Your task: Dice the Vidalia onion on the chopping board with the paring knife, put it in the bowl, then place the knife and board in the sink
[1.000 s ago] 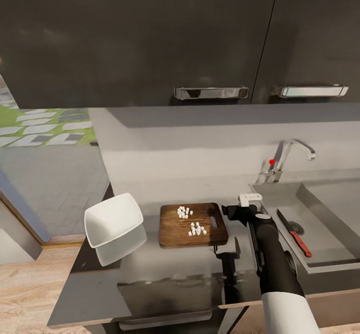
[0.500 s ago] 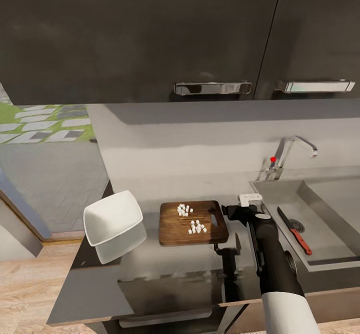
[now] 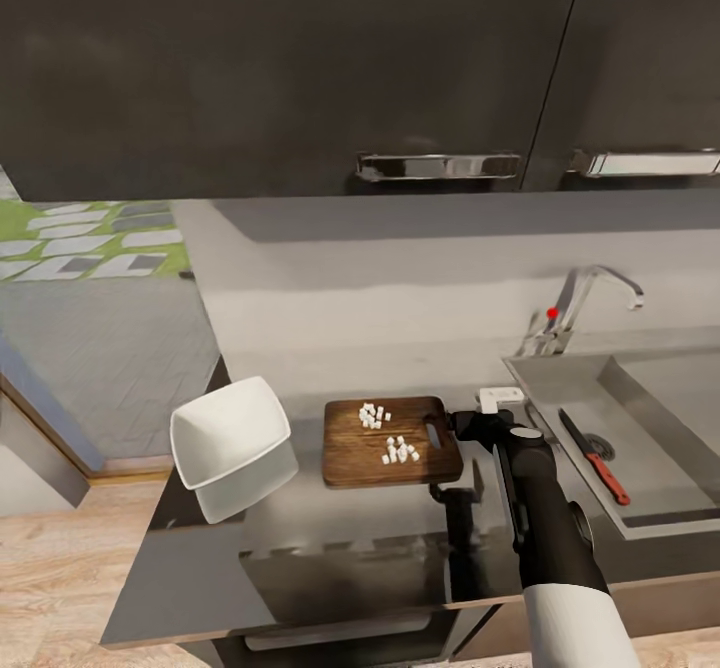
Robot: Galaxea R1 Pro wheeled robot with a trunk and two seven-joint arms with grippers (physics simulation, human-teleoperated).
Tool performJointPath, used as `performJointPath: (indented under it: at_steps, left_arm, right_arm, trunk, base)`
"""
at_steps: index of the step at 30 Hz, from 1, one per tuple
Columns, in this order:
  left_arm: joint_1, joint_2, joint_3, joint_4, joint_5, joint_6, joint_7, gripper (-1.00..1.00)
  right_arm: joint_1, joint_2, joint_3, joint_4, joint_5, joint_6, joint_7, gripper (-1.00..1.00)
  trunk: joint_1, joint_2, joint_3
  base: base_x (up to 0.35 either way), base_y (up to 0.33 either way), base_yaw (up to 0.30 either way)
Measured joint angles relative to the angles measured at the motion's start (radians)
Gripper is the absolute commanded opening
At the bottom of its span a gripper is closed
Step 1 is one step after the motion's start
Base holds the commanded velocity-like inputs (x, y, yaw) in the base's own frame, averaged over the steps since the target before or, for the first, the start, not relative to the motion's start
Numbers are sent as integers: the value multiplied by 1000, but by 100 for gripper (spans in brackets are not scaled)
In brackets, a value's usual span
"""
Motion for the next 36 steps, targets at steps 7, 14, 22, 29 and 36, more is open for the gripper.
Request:
performJointPath:
  at_steps: [7, 14, 22, 29, 36]
  left_arm:
    - [0, 0, 0, 2, 0, 0, 0, 100]
    - [0, -1, 0, 2, 0, 0, 0, 100]
    - [0, -1, 0, 2, 0, 0, 0, 100]
    - [0, -1, 0, 2, 0, 0, 0, 100]
    - [0, -1, 0, 2, 0, 0, 0, 100]
  right_arm:
    - [0, 0, 0, 0, 0, 0, 0, 100]
    - [0, 0, -3, 0, 1, 0, 5, 100]
    - [0, 0, -6, 0, 3, 0, 1, 100]
    - [0, 0, -6, -1, 4, 0, 0, 100]
    - [0, 0, -6, -2, 4, 0, -1, 100]
  trunk:
    - [0, 0, -10]
    - [0, 0, -12]
    - [0, 0, -14]
    - [0, 0, -24]
    - [0, 0, -35]
  base:
    - [0, 19, 0]
    - [0, 0, 0]
    - [0, 0, 0]
    - [0, 0, 0]
    - [0, 0, 0]
